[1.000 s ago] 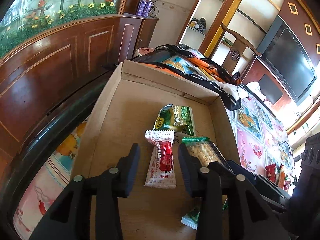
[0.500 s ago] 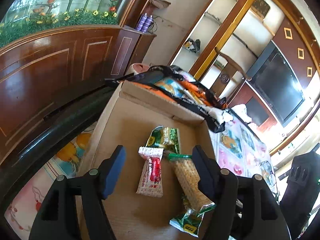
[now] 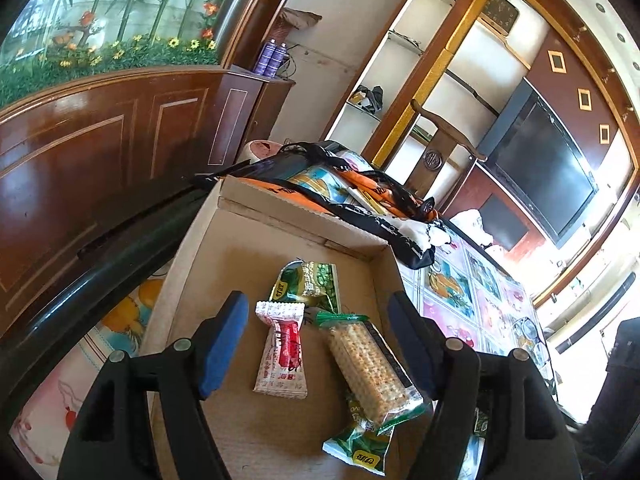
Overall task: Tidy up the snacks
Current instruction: 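Open both grippers to drop the snacks into the cardboard box, then move both grippers back over the snack pile on the table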
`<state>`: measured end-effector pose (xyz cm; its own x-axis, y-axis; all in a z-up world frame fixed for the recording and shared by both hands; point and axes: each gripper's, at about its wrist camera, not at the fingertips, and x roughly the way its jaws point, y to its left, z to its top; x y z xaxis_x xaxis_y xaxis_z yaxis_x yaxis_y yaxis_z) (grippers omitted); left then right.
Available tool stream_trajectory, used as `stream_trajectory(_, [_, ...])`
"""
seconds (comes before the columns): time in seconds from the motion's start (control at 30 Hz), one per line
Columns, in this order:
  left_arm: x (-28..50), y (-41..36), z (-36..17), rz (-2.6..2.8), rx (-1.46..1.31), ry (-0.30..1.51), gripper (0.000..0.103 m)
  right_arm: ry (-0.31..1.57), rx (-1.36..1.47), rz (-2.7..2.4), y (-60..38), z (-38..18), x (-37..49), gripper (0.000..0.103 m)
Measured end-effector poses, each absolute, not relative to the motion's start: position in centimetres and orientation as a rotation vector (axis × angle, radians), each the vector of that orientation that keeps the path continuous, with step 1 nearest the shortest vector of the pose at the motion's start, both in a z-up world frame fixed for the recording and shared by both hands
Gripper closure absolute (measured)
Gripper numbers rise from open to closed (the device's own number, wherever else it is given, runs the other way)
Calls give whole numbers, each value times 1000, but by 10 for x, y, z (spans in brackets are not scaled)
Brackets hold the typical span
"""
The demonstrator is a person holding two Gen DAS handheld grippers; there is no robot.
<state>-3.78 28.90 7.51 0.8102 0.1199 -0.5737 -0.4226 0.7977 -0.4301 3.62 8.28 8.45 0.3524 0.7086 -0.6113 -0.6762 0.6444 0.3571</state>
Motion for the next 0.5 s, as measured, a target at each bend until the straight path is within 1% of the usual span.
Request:
stream_trajectory(0.3, [-33, 272, 79, 293, -484, 548, 31, 763, 63, 837, 0, 85, 26, 43])
stream_trajectory(0.5, [-32, 266, 80, 280, -459, 548, 31, 750, 121, 713, -93, 70, 28, 44])
